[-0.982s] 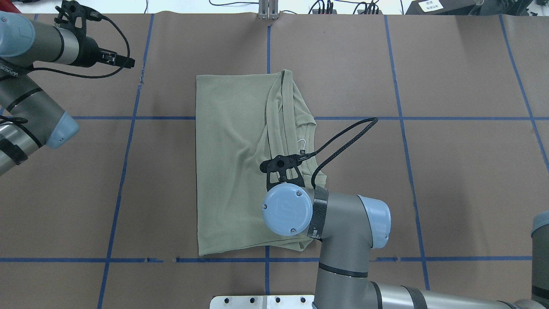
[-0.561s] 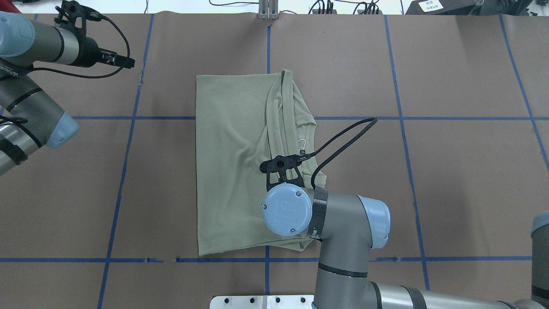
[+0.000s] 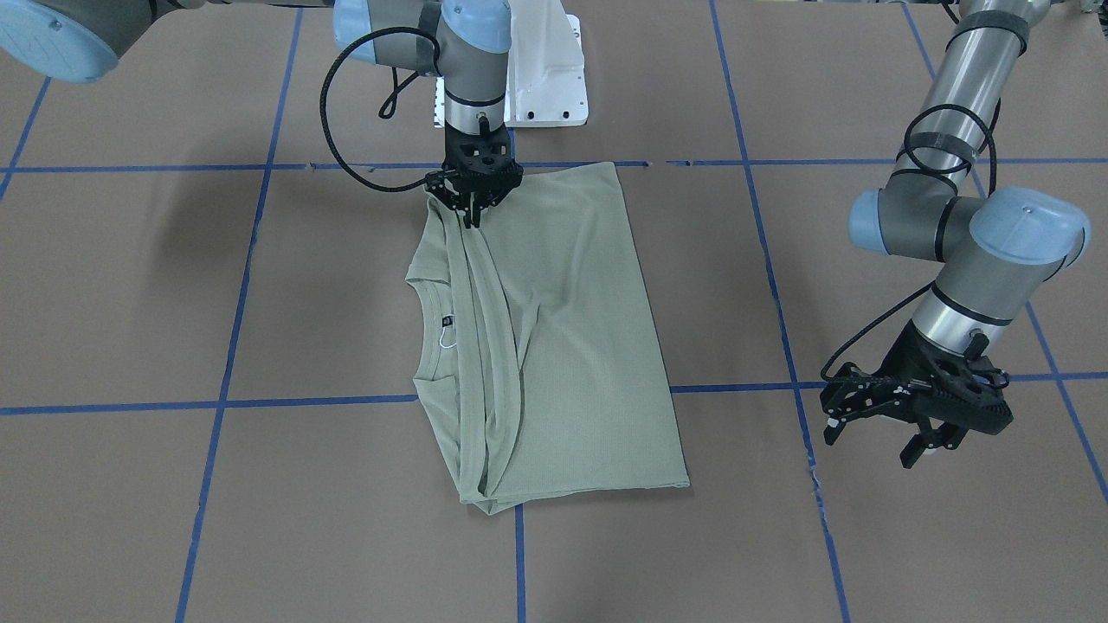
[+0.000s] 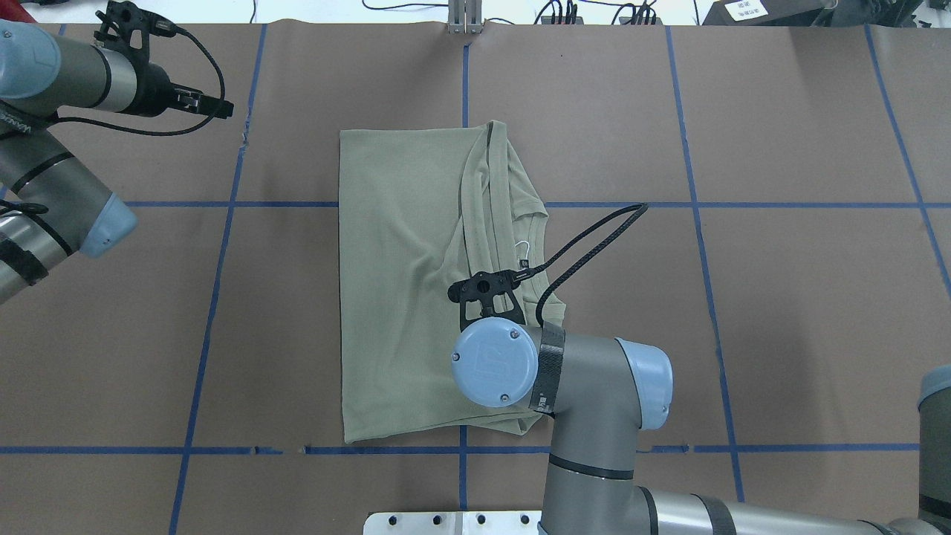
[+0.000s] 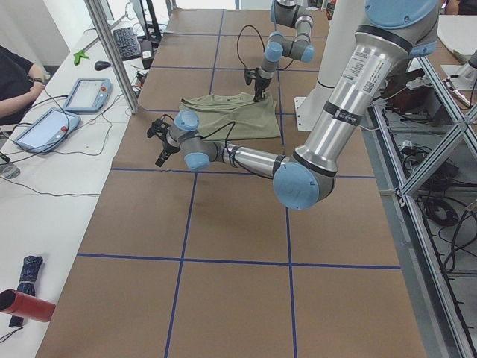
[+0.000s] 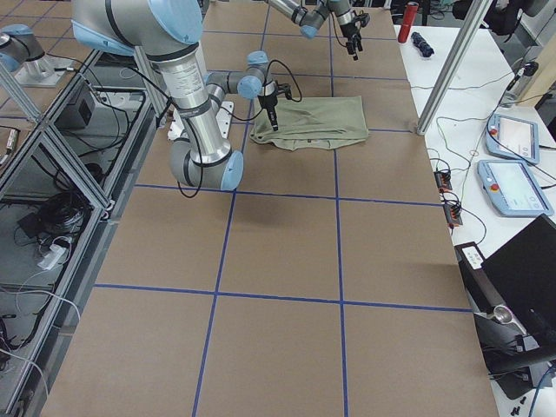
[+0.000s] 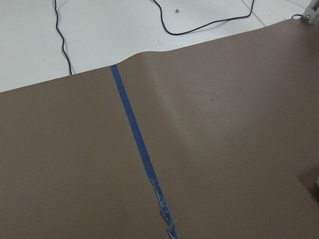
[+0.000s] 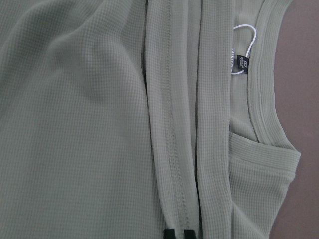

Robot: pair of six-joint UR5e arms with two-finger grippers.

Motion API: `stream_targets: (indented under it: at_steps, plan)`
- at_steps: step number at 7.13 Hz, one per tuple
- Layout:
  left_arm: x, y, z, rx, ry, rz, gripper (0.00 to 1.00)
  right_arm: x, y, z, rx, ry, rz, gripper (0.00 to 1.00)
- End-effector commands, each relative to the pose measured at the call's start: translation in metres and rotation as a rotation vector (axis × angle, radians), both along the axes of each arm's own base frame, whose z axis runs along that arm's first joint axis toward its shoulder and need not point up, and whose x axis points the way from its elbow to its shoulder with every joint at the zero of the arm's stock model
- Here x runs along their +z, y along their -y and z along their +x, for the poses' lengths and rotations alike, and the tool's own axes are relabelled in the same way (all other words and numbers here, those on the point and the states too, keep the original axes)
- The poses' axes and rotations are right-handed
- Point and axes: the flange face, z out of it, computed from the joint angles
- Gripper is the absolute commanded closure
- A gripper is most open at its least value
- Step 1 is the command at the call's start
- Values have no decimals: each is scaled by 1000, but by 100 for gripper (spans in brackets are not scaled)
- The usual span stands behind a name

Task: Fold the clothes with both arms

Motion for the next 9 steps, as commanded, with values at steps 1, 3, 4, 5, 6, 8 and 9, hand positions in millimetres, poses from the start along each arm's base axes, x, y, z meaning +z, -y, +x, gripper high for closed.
stream_targets:
  at_steps: [1, 3, 4, 5, 6, 8, 9]
  plan:
    - [-1, 0, 0, 0, -1, 2, 0, 2, -2, 3, -6, -1, -14, 100]
    - [-1, 0, 0, 0, -1, 2, 0, 6, 4, 6, 4, -5, -15, 100]
    - [0, 0, 0, 0, 0, -1, 0, -3, 10, 18, 16, 16, -10, 100]
    - [-1, 0, 0, 0, 0, 1, 0, 6, 12, 32, 24, 13, -12, 100]
    - [-1, 0, 0, -2, -1, 1, 0, 23, 13, 49, 32, 3, -14, 100]
    - [1, -1, 3, 3, 1, 0, 0, 54, 8, 68, 57, -19, -34, 100]
    - [2, -1, 4, 5, 2, -2, 0, 60, 4, 73, 98, -12, -64, 100]
